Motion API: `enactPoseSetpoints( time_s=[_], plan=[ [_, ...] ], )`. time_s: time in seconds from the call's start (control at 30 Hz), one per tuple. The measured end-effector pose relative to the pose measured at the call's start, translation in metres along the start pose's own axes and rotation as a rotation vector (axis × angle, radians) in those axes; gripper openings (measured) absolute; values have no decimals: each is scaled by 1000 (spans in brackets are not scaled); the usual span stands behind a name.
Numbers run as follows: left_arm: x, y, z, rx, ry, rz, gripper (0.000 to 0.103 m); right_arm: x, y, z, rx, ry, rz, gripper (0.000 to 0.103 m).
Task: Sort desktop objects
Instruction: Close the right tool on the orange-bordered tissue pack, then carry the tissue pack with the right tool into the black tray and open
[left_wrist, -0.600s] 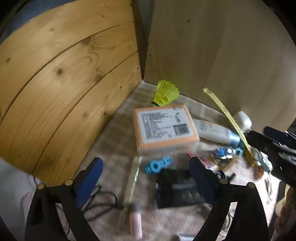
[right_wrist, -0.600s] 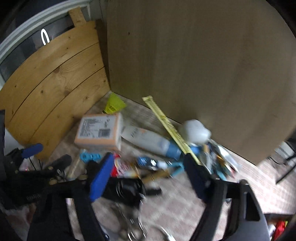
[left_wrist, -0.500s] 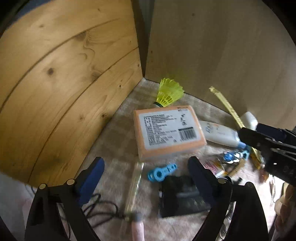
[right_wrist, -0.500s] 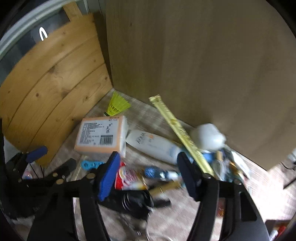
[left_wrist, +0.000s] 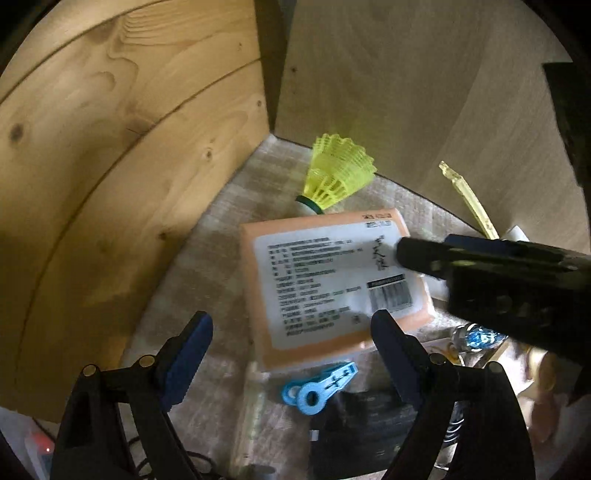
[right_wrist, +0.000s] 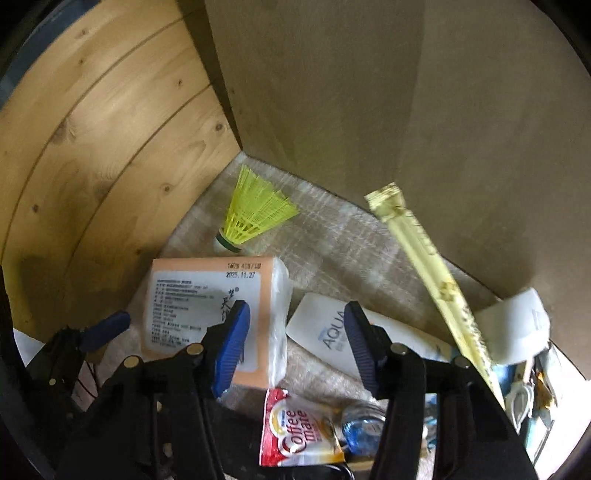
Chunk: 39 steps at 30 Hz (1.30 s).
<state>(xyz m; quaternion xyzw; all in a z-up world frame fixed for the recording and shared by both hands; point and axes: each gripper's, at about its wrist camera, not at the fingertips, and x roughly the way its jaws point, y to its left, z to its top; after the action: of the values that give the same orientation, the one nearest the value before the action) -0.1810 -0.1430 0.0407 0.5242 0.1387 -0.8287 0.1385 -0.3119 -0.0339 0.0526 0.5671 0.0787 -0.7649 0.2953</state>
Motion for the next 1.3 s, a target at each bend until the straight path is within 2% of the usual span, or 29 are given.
enactPoseSetpoints(
  time_s=[0.07,0.2,0.23,0.4,0.5,0.7,0.83,0.9,1.1,1.3],
  plan=[
    [2,-4,1,10,3,-8,87,4,5,-1,2,9,9,53],
    [7,-13,2,22,17,-68,84,11,13,-2,37,42,111,52],
    [8,-14,2,20,19,-61,84,13,14,-3,49,52,141,47],
    [3,-11,0,-17,21,-93,83,5,19,-11,75,43,143,47],
    [-9,-19,-6,10,16,-90,83,-8,26,-18,34,34,109,47],
    [-51,-43,-18,46,-23,-117,83,-59,20,-42,63,0,104,47],
    [-88,-74,-33,126,-52,-122,83,-107,0,-65,82,-52,83,47],
    [-102,-90,-39,163,-69,-134,83,-137,-11,-83,110,-88,74,47],
    [-145,-149,-73,276,-92,-200,83,-187,-48,-129,166,-149,42,47],
    [-160,-212,-119,382,-78,-278,83,-234,-97,-193,248,-164,-11,47]
  ],
)
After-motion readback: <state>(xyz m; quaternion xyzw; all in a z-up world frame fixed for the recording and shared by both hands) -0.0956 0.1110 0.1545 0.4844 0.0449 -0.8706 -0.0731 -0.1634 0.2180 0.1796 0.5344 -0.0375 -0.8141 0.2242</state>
